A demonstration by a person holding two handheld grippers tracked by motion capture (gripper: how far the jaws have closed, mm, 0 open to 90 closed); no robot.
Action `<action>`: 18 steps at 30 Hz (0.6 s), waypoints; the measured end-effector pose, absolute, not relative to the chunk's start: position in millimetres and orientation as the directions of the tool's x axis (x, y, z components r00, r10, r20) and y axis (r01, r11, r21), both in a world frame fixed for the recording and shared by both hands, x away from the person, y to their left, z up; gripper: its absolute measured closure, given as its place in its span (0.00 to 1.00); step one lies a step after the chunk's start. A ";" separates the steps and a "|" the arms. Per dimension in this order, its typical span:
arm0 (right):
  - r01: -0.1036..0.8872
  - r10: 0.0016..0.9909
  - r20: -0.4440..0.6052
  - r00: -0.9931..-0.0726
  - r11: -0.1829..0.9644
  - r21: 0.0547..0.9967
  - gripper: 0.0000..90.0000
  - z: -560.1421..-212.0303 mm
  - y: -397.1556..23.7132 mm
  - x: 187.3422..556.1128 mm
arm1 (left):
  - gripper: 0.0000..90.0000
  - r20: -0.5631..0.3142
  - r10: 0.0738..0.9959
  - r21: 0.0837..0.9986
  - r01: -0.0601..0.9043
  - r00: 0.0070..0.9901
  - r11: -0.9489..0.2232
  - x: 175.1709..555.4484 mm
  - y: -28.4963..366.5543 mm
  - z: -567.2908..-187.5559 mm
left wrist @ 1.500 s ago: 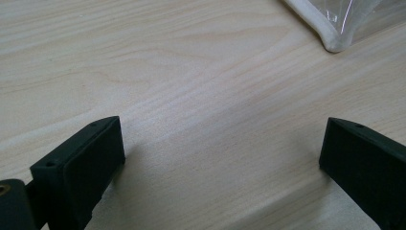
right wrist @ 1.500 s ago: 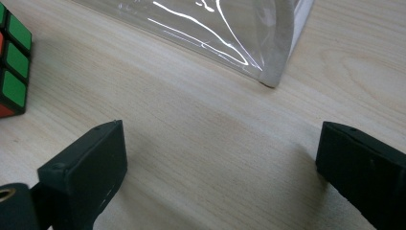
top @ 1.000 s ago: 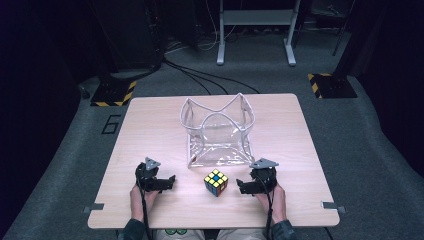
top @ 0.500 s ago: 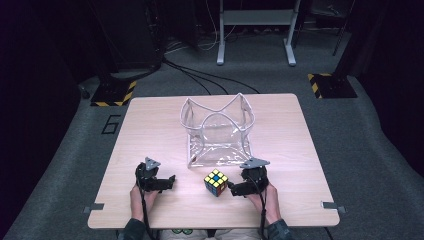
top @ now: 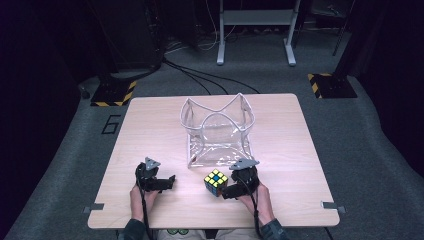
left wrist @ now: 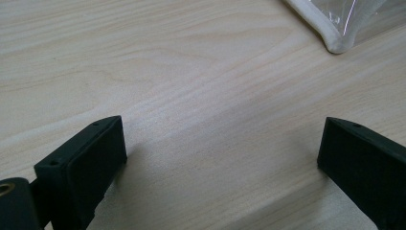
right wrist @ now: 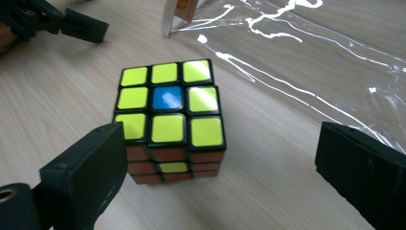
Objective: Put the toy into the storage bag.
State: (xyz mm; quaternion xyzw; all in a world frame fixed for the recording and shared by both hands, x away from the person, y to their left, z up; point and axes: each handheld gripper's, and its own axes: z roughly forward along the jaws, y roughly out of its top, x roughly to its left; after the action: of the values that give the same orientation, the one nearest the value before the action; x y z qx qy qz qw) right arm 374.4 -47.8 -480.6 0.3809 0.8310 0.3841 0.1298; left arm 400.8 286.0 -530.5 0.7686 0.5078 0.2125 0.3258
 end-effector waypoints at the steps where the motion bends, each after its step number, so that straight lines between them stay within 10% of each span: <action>1: 0.538 0.731 0.084 -0.677 0.415 0.734 0.04 -479.9 -46.1 373.9 | 0.03 -0.004 0.919 0.717 0.642 0.394 -0.272 400.8 286.0 -530.5; 18: 0.539 0.717 0.079 -0.693 0.442 0.717 0.01 -487.4 -15.4 378.0 | 0.03 -0.006 0.919 0.717 0.642 0.393 -0.270 400.7 286.0 -530.5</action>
State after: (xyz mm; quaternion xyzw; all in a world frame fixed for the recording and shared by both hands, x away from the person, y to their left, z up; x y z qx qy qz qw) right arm 378.0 -15.4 -487.4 0.3736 0.8406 0.3737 0.1188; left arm 400.7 286.0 -530.5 0.7681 0.5084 0.2122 0.3264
